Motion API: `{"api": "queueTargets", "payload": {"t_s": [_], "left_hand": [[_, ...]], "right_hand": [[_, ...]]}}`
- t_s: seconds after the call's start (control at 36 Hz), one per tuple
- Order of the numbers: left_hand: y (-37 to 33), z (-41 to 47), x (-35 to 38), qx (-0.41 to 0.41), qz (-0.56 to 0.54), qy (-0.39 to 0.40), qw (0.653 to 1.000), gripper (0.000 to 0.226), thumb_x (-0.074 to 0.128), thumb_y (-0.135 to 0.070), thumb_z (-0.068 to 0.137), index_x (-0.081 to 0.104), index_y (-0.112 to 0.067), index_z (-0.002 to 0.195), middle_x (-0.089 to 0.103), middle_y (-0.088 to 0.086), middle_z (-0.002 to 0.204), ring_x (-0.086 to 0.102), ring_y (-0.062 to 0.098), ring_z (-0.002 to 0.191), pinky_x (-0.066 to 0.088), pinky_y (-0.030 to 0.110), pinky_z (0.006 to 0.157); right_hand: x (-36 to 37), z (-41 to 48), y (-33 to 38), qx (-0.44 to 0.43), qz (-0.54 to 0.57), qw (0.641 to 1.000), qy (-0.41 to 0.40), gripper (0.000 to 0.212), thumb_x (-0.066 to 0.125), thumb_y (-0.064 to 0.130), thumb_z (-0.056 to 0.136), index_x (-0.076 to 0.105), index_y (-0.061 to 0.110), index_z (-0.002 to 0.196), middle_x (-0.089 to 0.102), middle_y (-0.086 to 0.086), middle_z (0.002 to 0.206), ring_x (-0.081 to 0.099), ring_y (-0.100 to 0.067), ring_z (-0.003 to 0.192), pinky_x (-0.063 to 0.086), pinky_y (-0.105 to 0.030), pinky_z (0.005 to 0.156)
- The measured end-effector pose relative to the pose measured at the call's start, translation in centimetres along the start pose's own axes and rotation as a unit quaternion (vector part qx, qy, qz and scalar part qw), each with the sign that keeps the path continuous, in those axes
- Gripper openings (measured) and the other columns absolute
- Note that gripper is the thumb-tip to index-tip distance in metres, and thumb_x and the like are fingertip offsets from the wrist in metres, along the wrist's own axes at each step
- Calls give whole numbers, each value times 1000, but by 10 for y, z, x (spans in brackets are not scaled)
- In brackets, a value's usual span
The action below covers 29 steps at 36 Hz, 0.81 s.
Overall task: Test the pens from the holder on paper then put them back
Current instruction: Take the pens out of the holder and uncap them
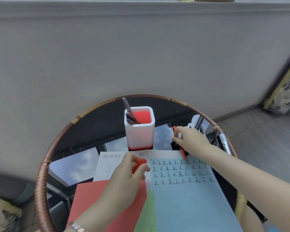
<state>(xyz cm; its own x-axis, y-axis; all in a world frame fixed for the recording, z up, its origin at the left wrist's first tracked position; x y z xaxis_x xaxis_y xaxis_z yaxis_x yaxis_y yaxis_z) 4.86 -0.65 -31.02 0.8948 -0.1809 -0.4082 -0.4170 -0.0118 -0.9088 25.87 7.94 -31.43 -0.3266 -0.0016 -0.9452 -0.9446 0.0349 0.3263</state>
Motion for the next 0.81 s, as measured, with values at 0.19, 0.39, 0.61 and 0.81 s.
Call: {"api": "queueTargets", "payload": {"t_s": [0.19,0.39,0.61,0.81], "left_hand": [[-23,24,28,74,106,-21,991,6,53,-27,91,55,-27,85,54,-9,92,52,-1,80,38,8,64],[-30,61,69,68,220,-17,973,23,48,-33,92,61,-14,99,55,2,101,53,20,93,46,36,79],[-32,75,78,70,234,-25,969,28,50,-35,92,59,-14,110,60,1,107,54,20,98,44,31,77],[-42,88,96,92,259,-6,961,18,52,-33,90,59,-16,92,62,1,100,55,21,93,47,33,73]], "right_hand": [[-10,2,-17,-38,-15,999,-21,27,52,34,90,66,18,107,65,-2,94,55,-20,97,41,-29,70],[-8,-5,-23,-45,9,999,-9,33,54,34,88,62,18,117,64,5,85,54,-18,94,43,-31,80],[-7,-1,-28,-39,53,998,-21,23,53,23,87,65,16,105,43,17,62,49,-13,75,41,-29,74],[-11,-3,-40,-17,68,997,-17,24,51,17,87,64,16,106,51,12,69,49,-12,71,41,-27,64]]}}
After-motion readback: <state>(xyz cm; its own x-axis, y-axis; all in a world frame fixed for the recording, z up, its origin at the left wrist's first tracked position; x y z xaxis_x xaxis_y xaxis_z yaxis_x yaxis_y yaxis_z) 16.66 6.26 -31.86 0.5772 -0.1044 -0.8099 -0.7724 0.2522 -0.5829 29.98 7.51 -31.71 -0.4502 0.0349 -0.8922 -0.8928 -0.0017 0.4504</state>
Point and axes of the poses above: each hand's wrist, its own z-axis towards the middle knuckle, its own x-axis out of the palm, y = z × x, the point moved 7 cm from there along z, towards the middle knuckle
